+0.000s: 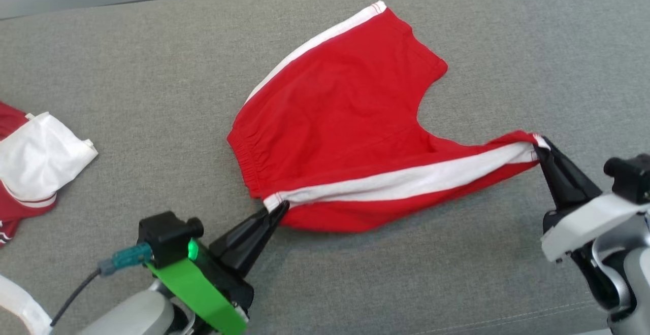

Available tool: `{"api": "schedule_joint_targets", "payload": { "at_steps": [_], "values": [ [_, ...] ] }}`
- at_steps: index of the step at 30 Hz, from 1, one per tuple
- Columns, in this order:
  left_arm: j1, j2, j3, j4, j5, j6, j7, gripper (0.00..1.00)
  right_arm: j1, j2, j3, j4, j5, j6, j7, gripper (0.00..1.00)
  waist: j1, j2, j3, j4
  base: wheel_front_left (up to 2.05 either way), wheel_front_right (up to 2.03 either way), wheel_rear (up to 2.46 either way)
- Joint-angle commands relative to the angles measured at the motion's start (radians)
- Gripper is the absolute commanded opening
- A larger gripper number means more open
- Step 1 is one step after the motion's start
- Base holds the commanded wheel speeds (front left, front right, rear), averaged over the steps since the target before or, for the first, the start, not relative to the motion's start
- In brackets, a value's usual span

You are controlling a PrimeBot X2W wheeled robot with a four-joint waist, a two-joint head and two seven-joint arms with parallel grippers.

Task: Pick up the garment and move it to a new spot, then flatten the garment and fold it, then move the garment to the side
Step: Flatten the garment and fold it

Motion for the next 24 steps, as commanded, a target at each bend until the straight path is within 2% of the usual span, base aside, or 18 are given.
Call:
{"api": "schedule_joint_targets", "payload": {
  "at_steps": [1, 7, 15, 18, 24],
  "values": [
    [-0.032, -0.013, 0.007, 0.002, -0.028, 0.002, -0.002, 0.00, -0.042, -0.003, -0.003, 0.015, -0.006, -0.001, 0.016, 0.00, 0.0001, 0.0000, 0.023, 0.020, 0.00, 0.00, 0.00],
    [-0.144, -0.052, 0.040, 0.017, -0.138, 0.002, -0.002, 0.00, -0.238, -0.023, -0.012, 0.105, -0.015, -0.001, 0.094, 0.00, 0.0001, 0.0000, 0.095, 0.065, 0.00, 0.00, 0.00],
    [-0.269, -0.092, 0.076, 0.036, -0.275, 0.002, -0.002, 0.00, -0.524, 0.000, -0.008, 0.246, -0.046, -0.001, 0.169, 0.00, 0.0001, 0.0000, 0.199, 0.131, 0.00, 0.00, 0.00],
    [-0.312, -0.089, 0.073, 0.059, -0.282, 0.002, -0.002, 0.00, -0.629, 0.006, 0.013, 0.310, -0.048, -0.001, 0.177, 0.00, 0.0001, 0.0000, 0.234, 0.148, 0.00, 0.00, 0.00],
    [-0.375, -0.123, 0.076, 0.092, -0.311, 0.002, -0.002, 0.00, -0.821, 0.027, 0.077, 0.457, -0.073, -0.001, 0.181, 0.00, 0.0001, 0.0000, 0.304, 0.175, 0.00, 0.00, 0.00]
  ]
}}
